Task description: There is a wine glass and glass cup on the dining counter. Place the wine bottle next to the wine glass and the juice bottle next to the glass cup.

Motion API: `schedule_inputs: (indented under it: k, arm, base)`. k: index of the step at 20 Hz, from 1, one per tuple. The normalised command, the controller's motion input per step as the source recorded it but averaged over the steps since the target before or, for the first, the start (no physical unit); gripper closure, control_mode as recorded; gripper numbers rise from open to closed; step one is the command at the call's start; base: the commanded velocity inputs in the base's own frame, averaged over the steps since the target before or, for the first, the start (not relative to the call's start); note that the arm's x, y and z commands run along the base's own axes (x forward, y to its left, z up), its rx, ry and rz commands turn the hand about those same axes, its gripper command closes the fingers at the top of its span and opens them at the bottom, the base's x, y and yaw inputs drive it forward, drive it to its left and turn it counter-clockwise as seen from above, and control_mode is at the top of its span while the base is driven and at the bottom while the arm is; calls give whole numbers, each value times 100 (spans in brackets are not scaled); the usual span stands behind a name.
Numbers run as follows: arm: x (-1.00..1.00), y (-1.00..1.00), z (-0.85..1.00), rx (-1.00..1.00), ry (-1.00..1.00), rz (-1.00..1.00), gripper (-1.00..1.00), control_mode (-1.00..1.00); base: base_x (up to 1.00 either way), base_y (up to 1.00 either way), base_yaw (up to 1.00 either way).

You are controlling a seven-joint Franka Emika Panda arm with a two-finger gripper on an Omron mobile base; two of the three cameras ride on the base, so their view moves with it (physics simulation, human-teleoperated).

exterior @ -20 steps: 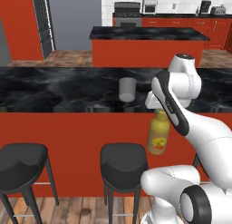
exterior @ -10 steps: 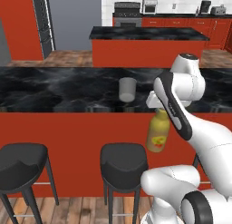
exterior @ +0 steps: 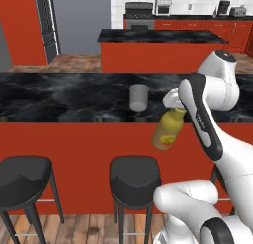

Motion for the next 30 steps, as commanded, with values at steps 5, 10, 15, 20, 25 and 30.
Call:
schedule_inputs:
  k: [5,10,15,20,25,30]
  arm:
    - [0,0,61,0,7,0,100,-100]
    - [0,-2,56,0,22,0,100,-100]
    - [0,-12,47,0,17,0,100,-100]
    - [2,-16,37,-1,9,0,100,-100]
    - [12,-20,27,-4,12,0,100,-100]
    - [20,-4,6,-7,2,0,100,-100]
  base:
    - [0,0,0]
    - [0,0,0]
    - [0,0,0]
    - [0,0,0]
    - [0,0,0]
    - [0,0,0]
